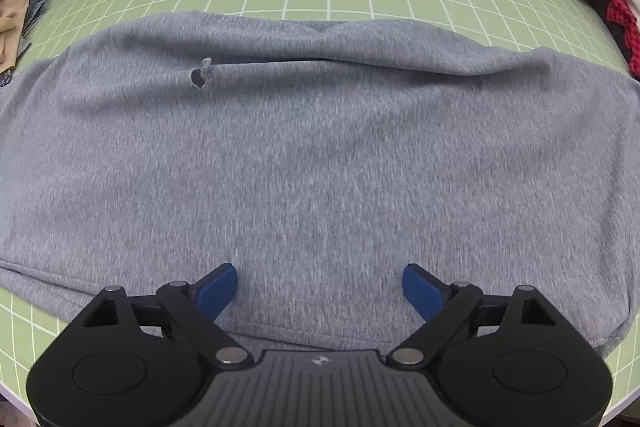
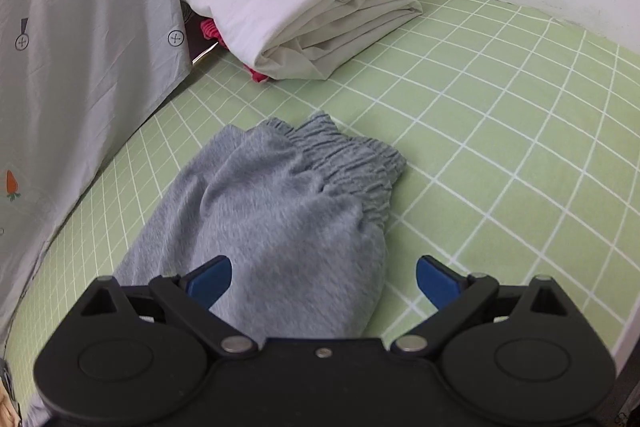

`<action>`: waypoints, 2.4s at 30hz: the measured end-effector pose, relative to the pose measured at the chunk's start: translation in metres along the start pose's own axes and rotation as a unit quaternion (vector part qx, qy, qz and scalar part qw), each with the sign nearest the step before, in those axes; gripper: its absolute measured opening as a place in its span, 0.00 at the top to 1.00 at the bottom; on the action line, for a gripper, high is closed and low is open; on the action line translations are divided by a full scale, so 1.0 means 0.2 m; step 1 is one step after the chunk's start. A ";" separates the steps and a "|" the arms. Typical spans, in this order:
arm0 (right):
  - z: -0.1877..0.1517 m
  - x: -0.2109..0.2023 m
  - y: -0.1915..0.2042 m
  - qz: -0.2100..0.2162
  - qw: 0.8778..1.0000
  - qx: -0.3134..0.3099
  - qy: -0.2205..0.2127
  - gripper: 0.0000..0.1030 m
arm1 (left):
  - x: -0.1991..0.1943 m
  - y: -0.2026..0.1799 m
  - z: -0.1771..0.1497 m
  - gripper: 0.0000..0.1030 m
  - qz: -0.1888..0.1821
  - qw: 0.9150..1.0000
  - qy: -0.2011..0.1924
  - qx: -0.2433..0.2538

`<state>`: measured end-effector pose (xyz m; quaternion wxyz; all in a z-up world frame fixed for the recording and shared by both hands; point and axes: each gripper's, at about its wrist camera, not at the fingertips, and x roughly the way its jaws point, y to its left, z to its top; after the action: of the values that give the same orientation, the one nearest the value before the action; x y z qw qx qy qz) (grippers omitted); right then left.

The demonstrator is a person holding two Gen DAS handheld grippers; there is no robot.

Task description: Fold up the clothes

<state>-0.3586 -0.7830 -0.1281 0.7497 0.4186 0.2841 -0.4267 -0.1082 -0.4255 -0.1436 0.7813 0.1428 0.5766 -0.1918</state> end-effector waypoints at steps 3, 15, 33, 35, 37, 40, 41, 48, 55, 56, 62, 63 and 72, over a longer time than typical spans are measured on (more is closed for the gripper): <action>0.08 0.11 0.00 0.002 1.000 0.011 0.021 0.06 | 0.01 -0.01 -0.02 0.03 0.008 1.000 -0.001 -0.009; 0.25 -0.07 0.00 -0.020 0.988 -0.138 -0.074 0.92 | 0.02 -0.02 -0.06 0.00 0.020 0.999 -0.019 -0.042; -0.21 -0.08 0.51 -0.018 0.962 -0.270 -0.032 0.13 | -0.25 0.78 -0.15 0.00 0.031 0.969 -0.087 -0.227; -0.35 -0.07 0.63 -0.009 0.960 -0.280 -0.013 0.12 | -0.29 0.99 -0.15 0.00 0.044 0.963 -0.102 -0.244; -0.49 -0.05 0.75 -0.002 0.957 -0.288 0.008 0.12 | -0.33 1.20 -0.16 0.00 0.062 0.958 -0.115 -0.256; -0.73 -0.03 0.95 0.007 0.957 -0.288 0.034 0.12 | -0.38 1.50 -0.17 0.00 0.083 0.948 -0.134 -0.278; -0.79 -0.01 1.02 0.008 0.956 -0.291 0.040 0.12 | -0.39 1.58 -0.18 0.00 0.083 0.945 -0.139 -0.285; -1.08 0.15 1.48 0.002 0.952 -0.303 0.044 0.12 | -0.35 2.11 -0.16 0.00 0.085 0.943 -0.138 -0.291; -1.11 0.35 1.78 -0.044 0.952 -0.301 0.028 0.12 | -0.24 2.38 0.03 0.01 0.070 0.949 -0.135 -0.275; -1.11 0.38 1.81 -0.057 0.951 -0.303 0.021 0.09 | -0.22 2.40 0.07 0.01 0.066 0.950 -0.133 -0.273; -1.07 0.40 1.85 -0.105 0.956 -0.275 -0.003 0.08 | -0.08 2.44 0.26 0.24 -0.001 0.960 -0.139 -0.243; -1.07 0.39 1.85 -0.110 0.956 -0.273 -0.005 0.08 | -0.05 2.44 0.29 0.31 -0.016 0.961 -0.140 -0.239; -1.18 0.24 1.74 -0.138 0.953 -0.271 0.007 0.08 | 0.08 2.42 0.45 0.98 -0.085 0.965 -0.124 -0.216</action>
<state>-0.0474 -0.4965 -0.1466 0.7668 0.1600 0.4492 -0.4297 0.1969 -0.0397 -0.1309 0.8394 -0.1037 0.5134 -0.1450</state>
